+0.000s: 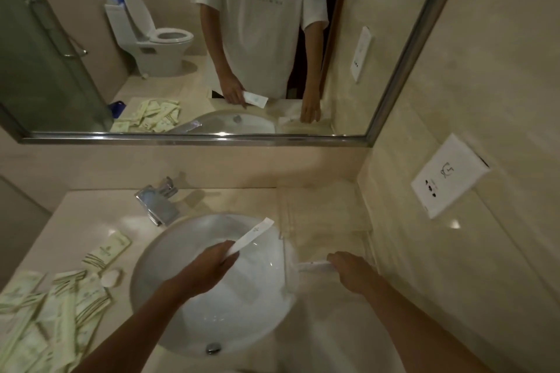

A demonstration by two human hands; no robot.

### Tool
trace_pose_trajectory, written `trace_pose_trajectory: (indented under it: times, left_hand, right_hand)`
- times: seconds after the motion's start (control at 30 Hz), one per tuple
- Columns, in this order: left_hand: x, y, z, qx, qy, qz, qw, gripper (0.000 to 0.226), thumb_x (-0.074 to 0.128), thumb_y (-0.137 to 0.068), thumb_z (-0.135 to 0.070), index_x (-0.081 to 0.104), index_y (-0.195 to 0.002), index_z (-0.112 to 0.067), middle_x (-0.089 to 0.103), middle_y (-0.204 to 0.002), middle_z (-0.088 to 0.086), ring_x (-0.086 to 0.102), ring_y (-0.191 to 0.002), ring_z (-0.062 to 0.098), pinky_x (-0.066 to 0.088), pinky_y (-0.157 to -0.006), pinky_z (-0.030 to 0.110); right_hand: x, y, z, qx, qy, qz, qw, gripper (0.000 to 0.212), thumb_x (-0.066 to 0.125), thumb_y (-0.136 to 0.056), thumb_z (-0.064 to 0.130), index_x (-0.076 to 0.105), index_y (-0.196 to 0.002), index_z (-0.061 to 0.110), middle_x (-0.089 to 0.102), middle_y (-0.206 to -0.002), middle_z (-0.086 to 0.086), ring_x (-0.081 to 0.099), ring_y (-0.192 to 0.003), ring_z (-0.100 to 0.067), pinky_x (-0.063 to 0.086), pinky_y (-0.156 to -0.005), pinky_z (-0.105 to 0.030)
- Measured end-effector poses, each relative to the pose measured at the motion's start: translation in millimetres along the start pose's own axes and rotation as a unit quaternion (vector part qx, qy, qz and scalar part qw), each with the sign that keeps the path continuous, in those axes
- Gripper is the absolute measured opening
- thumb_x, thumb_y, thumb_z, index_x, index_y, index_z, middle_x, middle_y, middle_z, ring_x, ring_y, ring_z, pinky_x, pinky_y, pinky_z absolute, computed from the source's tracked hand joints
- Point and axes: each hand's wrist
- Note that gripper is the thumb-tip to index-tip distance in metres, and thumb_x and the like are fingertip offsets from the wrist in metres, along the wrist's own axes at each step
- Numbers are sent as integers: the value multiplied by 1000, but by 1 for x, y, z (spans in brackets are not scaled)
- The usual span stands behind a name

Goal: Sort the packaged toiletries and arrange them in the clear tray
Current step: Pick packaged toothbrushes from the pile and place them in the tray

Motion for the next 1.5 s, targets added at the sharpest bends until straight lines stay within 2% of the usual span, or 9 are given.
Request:
trace_pose_trajectory:
  times: [0.17,0.3,0.43,0.63,0.8,0.93,1.07,1.3,1.5]
  left_hand:
    - [12,-17,-10,-13,-16,26,999,35,36,-98,-46,56,-117,-25,63,-105,-6,59,-91,5,49,-83,23]
    - [23,-33,-19,-7,-58,52,997,15,35,-100,-33,49,-100,-32,61,-94,1,54,-83,13,49,-77,30]
    - [39,-48,-33,12,-84,67,994,20,35,-98,-22,54,-99,-27,62,-105,2,55,-92,18,48,-88,35]
    - [71,-80,-56,10,-102,80,991,36,39,-91,1,48,-119,-21,64,-105,-1,54,-90,17,46,-80,32]
    - [93,-100,-74,35,-104,105,988,48,42,-83,4,46,-124,-21,61,-109,2,51,-94,21,45,-82,34]
    - [107,-111,-76,67,-115,119,984,53,41,-78,3,44,-126,-19,60,-111,6,49,-97,23,36,-77,31]
    - [113,-118,-80,71,-128,117,982,58,41,-75,5,41,-129,-17,58,-112,8,48,-100,25,37,-83,36]
    - [133,-126,-94,78,-176,107,975,61,49,-77,5,36,-132,-17,57,-123,5,46,-110,27,38,-90,38]
    - [162,-124,-98,106,-224,97,964,67,53,-75,6,34,-134,-18,53,-132,3,44,-116,26,37,-95,37]
  right_hand:
    - [20,-3,-3,1,-18,-20,1000,36,35,-95,13,47,-127,23,46,-129,-4,43,-123,-23,41,-94,-39]
    - [35,-3,-4,-14,-56,-7,998,38,40,-93,9,53,-124,27,48,-125,-3,44,-122,-23,39,-95,-39]
    - [47,3,-10,-38,-81,-28,996,44,41,-91,8,52,-128,29,49,-127,-1,45,-122,-22,37,-96,-37]
    - [81,12,-35,-97,-170,-87,977,46,44,-83,22,49,-128,32,57,-120,1,49,-116,-17,35,-98,-30]
    - [85,25,-27,-85,-163,-94,978,44,48,-88,22,50,-131,29,43,-128,11,44,-121,-9,13,-112,-13]
    - [88,18,-25,-69,-136,-112,982,39,46,-87,23,53,-125,31,53,-120,12,48,-114,-6,42,-100,-30]
    - [106,18,-36,-42,-143,-156,976,38,49,-89,23,59,-126,24,48,-130,7,44,-122,-10,34,-106,-32]
    - [43,24,-26,40,-195,-230,953,19,44,-79,23,62,-78,20,61,-85,3,58,-83,-17,43,-71,-26]
    - [38,32,-35,134,-231,-281,922,17,39,-74,23,54,-70,19,57,-74,3,55,-71,-18,44,-61,-32]
Point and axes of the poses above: each hand's wrist, its own y-axis away from the middle knuckle, its own x-axis out of the palm, z = x × y
